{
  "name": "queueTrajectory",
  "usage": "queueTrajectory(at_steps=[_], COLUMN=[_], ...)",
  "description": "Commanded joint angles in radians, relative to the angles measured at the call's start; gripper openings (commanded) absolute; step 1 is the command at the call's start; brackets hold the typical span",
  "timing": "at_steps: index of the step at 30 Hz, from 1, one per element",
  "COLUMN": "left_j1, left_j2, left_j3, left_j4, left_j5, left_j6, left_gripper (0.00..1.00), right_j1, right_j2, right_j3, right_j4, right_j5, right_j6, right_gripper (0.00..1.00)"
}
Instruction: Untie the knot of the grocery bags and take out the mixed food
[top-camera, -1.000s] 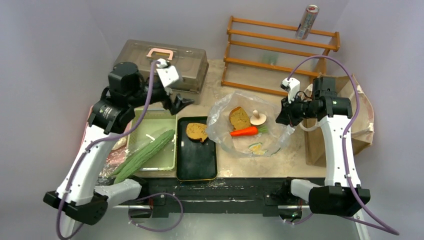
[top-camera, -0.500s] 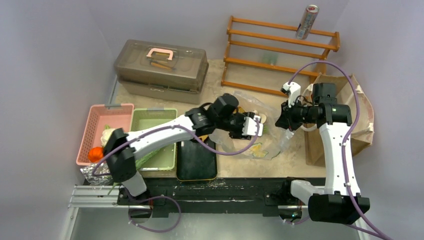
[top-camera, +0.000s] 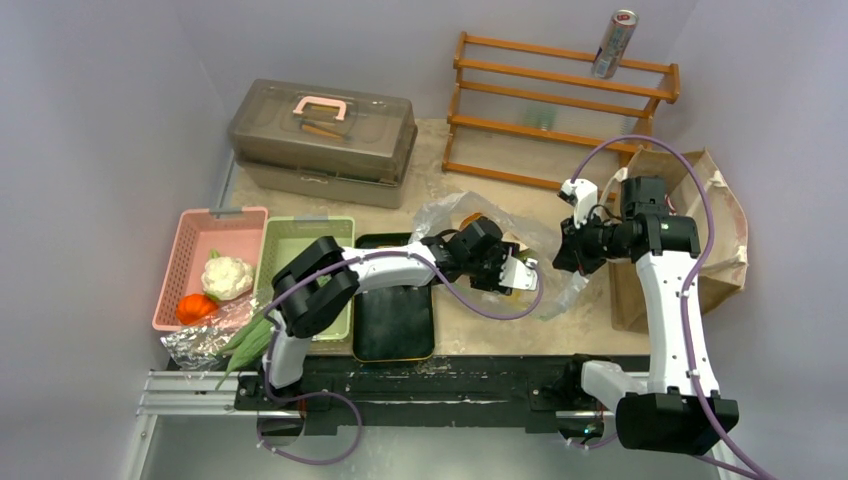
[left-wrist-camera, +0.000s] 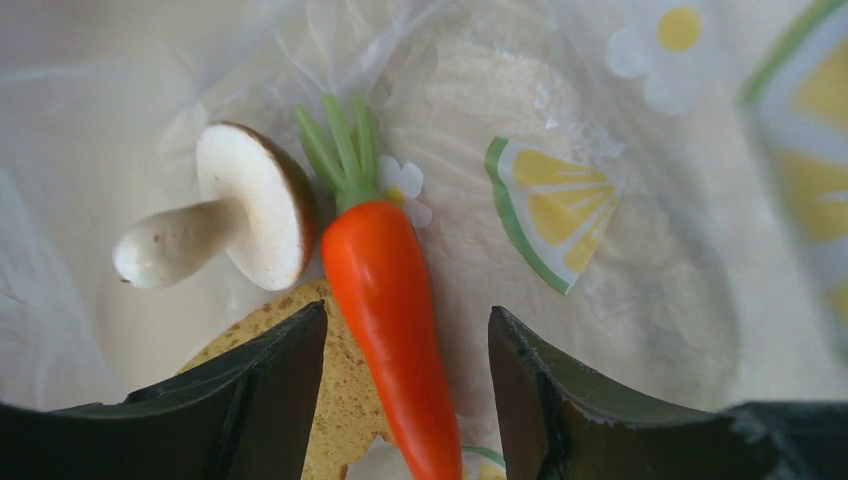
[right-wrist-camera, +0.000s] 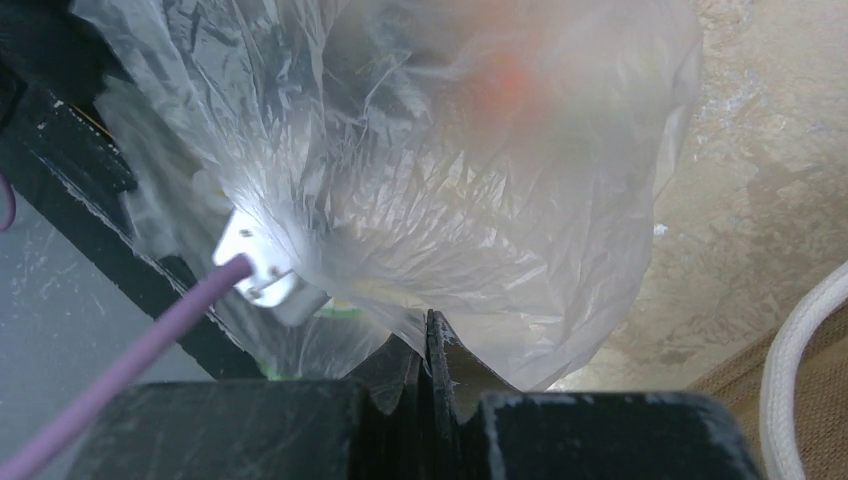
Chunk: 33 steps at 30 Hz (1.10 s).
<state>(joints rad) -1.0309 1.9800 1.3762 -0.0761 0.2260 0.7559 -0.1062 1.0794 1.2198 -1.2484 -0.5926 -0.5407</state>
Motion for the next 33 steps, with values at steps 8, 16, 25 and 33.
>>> queueTrajectory(at_steps=[8, 16, 25, 33], left_j1=[-0.006, -0.005, -0.006, 0.006], left_j2=[0.114, 0.177, -0.112, -0.348], left_j3=[0.057, 0.202, 0.035, -0.091], left_j4=[0.016, -0.208, -0.176, -0.03], left_j5=[-0.21, -0.276, -0.118, -0.051], left_j6=[0.023, -0.04, -0.128, -0.193], left_gripper=[0.6, 0.35, 0.0, 0.0], right_j1=[-0.004, -0.004, -0.004, -0.004], right_j2=[0.029, 0.031, 0.037, 0.034], right_j3=[0.0, -0.002, 0.001, 0.009], right_j4=[0.038, 0.045, 0.054, 0.065], right_j5=[0.019, 0.019, 0.029, 0.032], right_j6=[0.081, 0.085, 0.074, 0.07], right_gripper=[0.0, 0.0, 0.0, 0.0])
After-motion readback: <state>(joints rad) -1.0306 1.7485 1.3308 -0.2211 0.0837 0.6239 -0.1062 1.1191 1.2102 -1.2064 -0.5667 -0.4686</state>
